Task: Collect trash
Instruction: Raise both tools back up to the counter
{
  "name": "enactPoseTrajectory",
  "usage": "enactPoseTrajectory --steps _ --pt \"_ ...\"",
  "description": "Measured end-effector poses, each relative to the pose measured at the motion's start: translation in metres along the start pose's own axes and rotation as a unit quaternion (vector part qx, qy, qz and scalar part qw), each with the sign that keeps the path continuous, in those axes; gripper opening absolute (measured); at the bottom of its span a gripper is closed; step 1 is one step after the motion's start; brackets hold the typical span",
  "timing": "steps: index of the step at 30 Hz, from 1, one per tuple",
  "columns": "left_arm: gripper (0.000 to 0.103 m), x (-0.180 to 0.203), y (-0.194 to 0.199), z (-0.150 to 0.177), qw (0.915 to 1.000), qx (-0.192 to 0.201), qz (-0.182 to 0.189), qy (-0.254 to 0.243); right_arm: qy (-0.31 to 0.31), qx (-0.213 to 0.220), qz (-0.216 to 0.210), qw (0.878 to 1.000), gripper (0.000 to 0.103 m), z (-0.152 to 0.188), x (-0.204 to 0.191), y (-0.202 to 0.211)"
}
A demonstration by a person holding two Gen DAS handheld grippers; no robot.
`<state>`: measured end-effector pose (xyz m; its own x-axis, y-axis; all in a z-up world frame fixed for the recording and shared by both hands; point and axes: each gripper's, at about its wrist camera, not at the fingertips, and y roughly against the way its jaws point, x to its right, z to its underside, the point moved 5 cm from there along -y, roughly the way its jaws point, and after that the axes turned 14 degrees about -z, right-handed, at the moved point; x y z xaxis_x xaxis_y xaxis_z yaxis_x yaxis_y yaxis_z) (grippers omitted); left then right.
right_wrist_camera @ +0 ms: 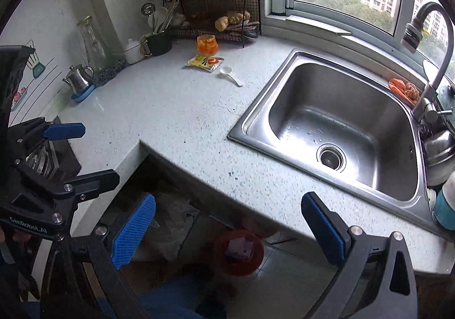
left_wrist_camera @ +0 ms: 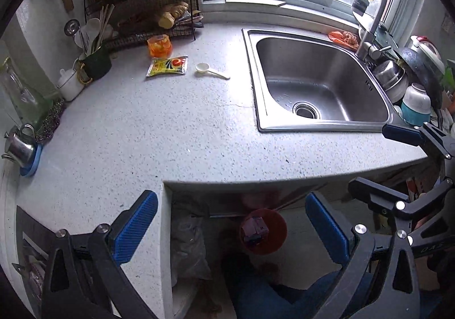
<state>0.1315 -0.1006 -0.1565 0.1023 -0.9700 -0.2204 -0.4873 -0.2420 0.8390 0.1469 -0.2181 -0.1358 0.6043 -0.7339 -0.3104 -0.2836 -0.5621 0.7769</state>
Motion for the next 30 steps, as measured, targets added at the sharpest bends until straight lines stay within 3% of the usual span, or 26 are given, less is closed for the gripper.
enactPoseTrajectory --steps 9,16,26,30 --pt "0.103 -0.041 -0.051 -0.071 0.9998 -0.010 0.019 -0.003 0.002 -0.009 0.000 1.000 0.102 -0.064 0.013 -0.043" --pt "0.103 -0.082 -0.111 -0.125 0.9988 -0.034 0.034 0.013 -0.004 -0.015 0.006 1.000 0.102 -0.120 0.027 -0.089" --pt "0.103 -0.114 -0.187 -0.156 0.9959 -0.081 0.035 0.020 0.004 -0.066 -0.015 0.998 0.102 -0.170 0.047 -0.172" --pt "0.103 -0.125 -0.209 -0.164 0.9953 -0.091 0.030 0.015 0.011 -0.095 -0.025 0.995 0.088 -0.179 0.052 -0.200"
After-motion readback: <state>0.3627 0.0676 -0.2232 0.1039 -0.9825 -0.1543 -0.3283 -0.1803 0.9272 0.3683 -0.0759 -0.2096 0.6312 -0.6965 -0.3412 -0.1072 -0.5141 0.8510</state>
